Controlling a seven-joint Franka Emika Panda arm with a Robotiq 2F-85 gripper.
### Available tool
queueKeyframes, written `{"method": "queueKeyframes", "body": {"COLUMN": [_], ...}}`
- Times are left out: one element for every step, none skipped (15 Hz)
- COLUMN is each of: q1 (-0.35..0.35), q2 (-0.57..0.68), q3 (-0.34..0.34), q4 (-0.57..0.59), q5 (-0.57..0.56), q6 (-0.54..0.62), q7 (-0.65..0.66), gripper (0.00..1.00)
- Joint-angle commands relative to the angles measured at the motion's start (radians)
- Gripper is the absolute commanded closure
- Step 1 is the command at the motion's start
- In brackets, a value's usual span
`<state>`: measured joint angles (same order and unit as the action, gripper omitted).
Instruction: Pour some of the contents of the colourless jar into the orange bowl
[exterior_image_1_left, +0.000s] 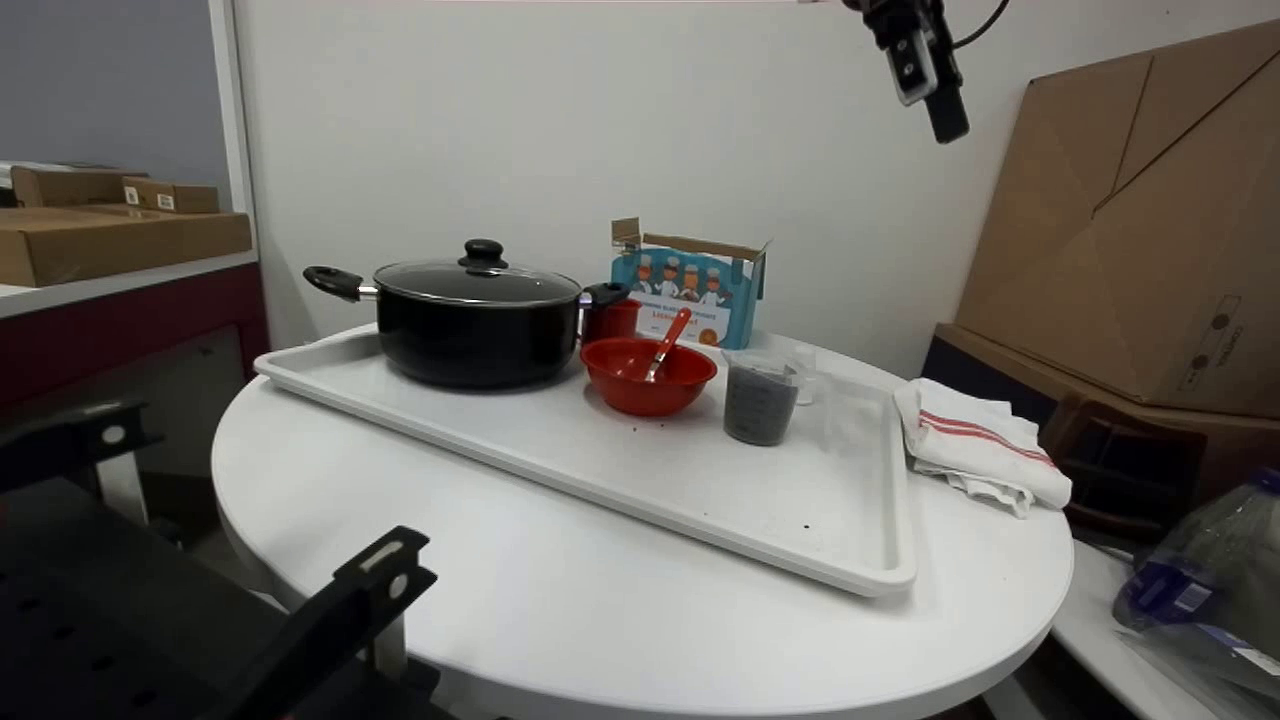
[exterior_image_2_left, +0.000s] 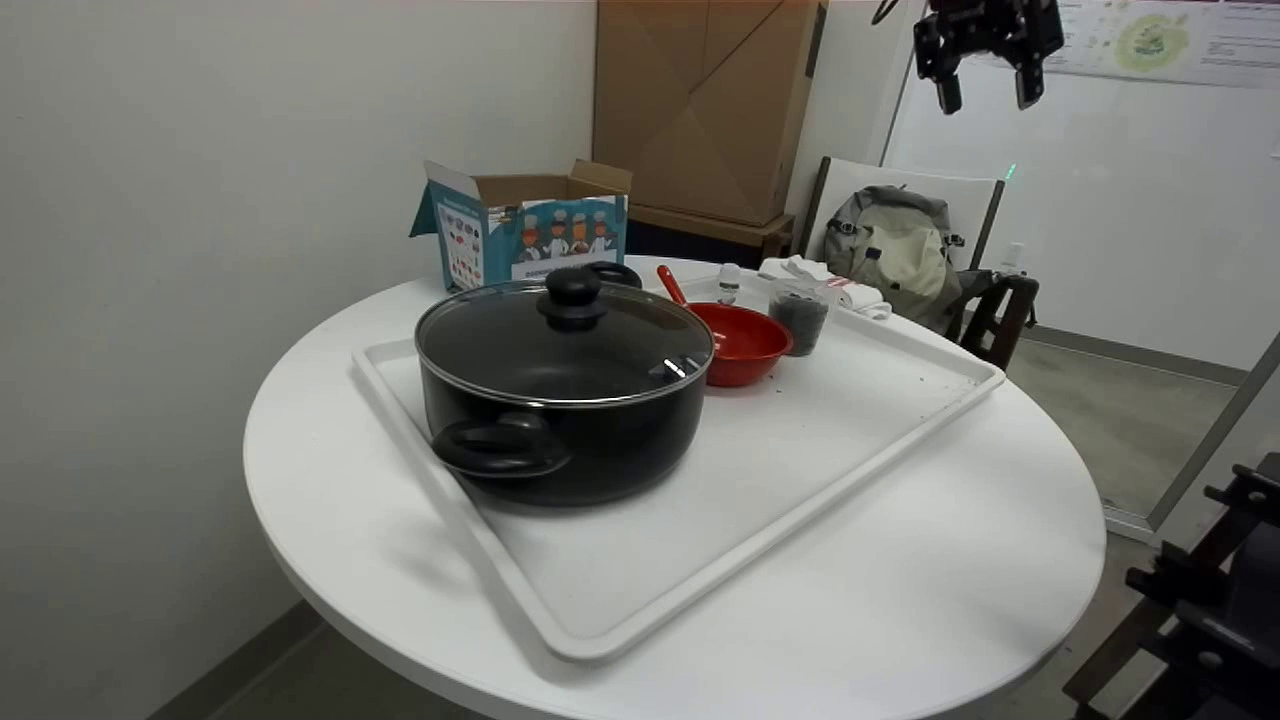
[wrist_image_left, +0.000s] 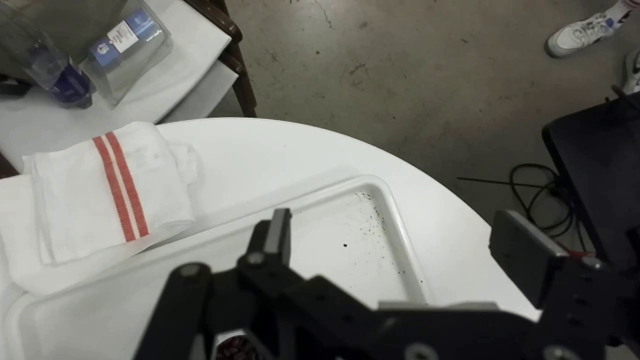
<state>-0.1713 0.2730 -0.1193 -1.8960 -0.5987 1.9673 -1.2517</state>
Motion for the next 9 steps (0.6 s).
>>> {"method": "queueKeyframes", "body": {"q1": [0.004, 0.003, 0.003, 0.003, 0.002, -0.002, -0.004, -0.007, -0.007], "q2": [0.092, 0.111, 0.125, 0.137, 0.148, 0.158, 0.165, 0.177, 0.185], "q3": [0.004, 0.006, 0.008, 0.009, 0.010, 0.013, 0.015, 0.018, 0.018], "q4": [0.057, 0.068, 0.076, 0.079, 0.086, 0.092, 0.096, 0.102, 0.107], "q5": [-0.037, -0.041, -0.042, -0.052, -0.058, -0.054, -0.050, -0.042, -0.039], "q6": [0.052, 0.068, 0.080, 0.100, 0.114, 0.135, 0.152, 0.175, 0.193], "q7": [-0.023, -0.022, -0.025, -0.031, -0.037, -0.048, -0.056, -0.065, -0.071], "gripper": [0.00, 0.00, 0.00, 0.00, 0.00, 0.00, 0.00, 0.00, 0.00]}}
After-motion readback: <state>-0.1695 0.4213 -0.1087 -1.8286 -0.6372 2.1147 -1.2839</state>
